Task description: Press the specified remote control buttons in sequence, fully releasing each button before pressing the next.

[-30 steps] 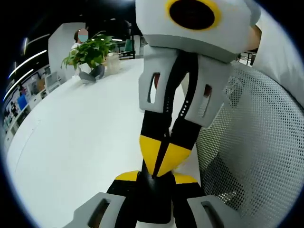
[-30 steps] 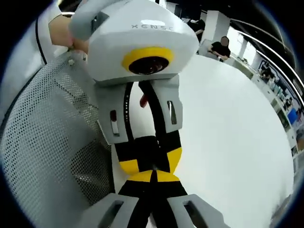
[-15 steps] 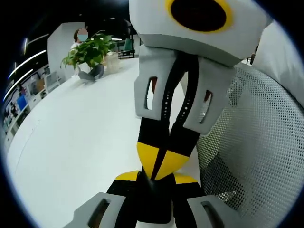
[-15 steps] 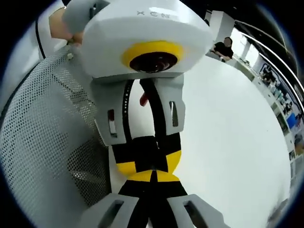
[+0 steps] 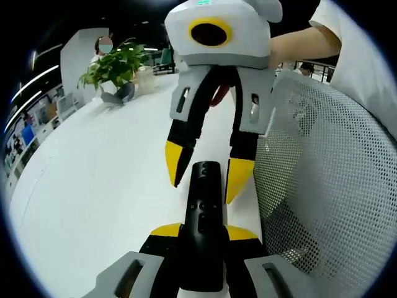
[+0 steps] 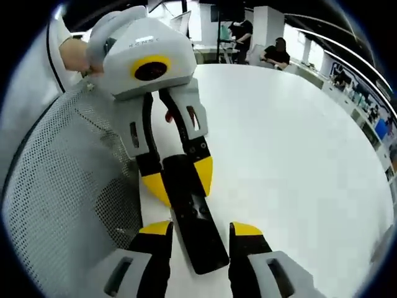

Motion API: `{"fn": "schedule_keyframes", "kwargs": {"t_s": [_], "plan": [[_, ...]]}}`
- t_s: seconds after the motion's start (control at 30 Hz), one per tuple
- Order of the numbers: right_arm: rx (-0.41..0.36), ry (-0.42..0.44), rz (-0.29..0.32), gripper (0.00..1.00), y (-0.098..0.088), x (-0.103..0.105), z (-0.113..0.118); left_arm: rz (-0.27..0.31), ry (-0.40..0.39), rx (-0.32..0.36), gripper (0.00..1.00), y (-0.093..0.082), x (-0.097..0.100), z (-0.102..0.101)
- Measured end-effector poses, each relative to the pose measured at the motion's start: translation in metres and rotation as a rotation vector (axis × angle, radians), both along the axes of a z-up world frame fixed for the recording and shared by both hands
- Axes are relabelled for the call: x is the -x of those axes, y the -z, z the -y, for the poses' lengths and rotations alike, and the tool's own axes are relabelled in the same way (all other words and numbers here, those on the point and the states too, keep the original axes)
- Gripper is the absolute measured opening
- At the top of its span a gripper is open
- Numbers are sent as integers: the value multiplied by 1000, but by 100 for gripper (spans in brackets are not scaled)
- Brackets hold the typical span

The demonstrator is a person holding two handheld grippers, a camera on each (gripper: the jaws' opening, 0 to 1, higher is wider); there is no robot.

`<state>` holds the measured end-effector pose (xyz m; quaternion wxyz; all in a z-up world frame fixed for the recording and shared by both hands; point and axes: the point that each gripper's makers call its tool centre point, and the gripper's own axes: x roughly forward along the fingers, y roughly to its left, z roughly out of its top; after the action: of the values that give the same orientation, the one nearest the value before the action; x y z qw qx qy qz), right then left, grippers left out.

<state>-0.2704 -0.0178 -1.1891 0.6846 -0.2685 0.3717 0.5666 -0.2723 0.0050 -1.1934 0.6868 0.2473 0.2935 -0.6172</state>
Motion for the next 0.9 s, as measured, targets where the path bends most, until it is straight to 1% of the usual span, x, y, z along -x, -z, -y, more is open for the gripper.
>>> {"fn": "schedule_keyframes", "kwargs": {"t_s": [0.07,0.13,0.33,0.37,0.43,0.53,0.6,0.7,0.77,0.83,0.9], "plan": [[0,-13,-2,40,3,3,0,0,-1,-3,24,0,0,0],[8,-28,-1,40,7,5,0,-1,-4,-4,24,0,0,0],[9,-56,17,30,8,3,0,-3,5,-17,24,0,-1,1],[10,-56,18,29,8,3,0,4,22,-32,24,0,0,1],[12,-60,26,25,8,0,1,4,26,-43,24,0,0,2],[6,-61,17,24,7,0,0,1,28,-36,25,0,-2,2],[8,-74,26,24,8,0,0,-20,10,-15,25,0,-2,3],[11,-92,39,23,8,1,1,-90,-63,26,26,-2,-3,4],[12,-95,41,23,8,0,1,-129,-106,42,29,-4,-3,5],[11,-96,40,23,8,0,1,-100,-150,33,39,-4,-9,1],[8,-94,38,23,8,0,1,-82,-145,30,48,-4,-7,-2]]}}
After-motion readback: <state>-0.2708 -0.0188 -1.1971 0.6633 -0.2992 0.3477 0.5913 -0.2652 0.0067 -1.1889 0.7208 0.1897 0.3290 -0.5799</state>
